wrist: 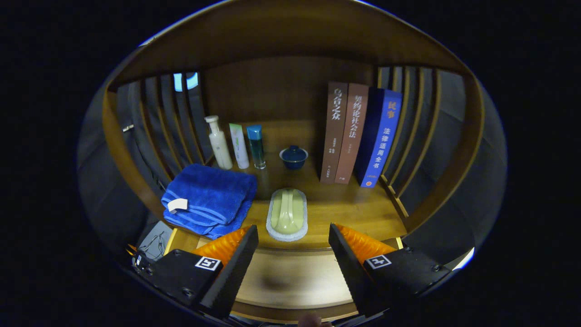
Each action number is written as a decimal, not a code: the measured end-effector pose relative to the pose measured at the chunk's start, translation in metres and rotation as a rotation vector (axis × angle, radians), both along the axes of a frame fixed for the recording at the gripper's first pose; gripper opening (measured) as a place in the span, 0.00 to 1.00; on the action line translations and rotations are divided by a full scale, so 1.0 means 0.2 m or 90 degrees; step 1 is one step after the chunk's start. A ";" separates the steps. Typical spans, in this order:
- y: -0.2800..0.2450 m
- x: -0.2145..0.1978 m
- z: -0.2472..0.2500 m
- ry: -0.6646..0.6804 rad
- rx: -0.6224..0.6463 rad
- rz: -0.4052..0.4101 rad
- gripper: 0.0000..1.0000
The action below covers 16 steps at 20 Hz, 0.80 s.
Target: Pull open the drawer, take out the items inside it, and place them on the countertop above the cabinet.
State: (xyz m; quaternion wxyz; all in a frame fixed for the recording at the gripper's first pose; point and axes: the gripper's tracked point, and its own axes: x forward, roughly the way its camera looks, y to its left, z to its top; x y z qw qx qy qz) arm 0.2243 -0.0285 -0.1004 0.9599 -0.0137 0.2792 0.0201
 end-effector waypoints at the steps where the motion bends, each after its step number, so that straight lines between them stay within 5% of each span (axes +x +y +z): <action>1: 0.00 -0.06 0.01 -0.024 0.006 0.004 1.00; 6: 0.02 -0.41 0.06 -0.157 -0.006 0.025 1.00; 16: 0.10 -1.00 -0.24 -0.300 0.007 0.039 1.00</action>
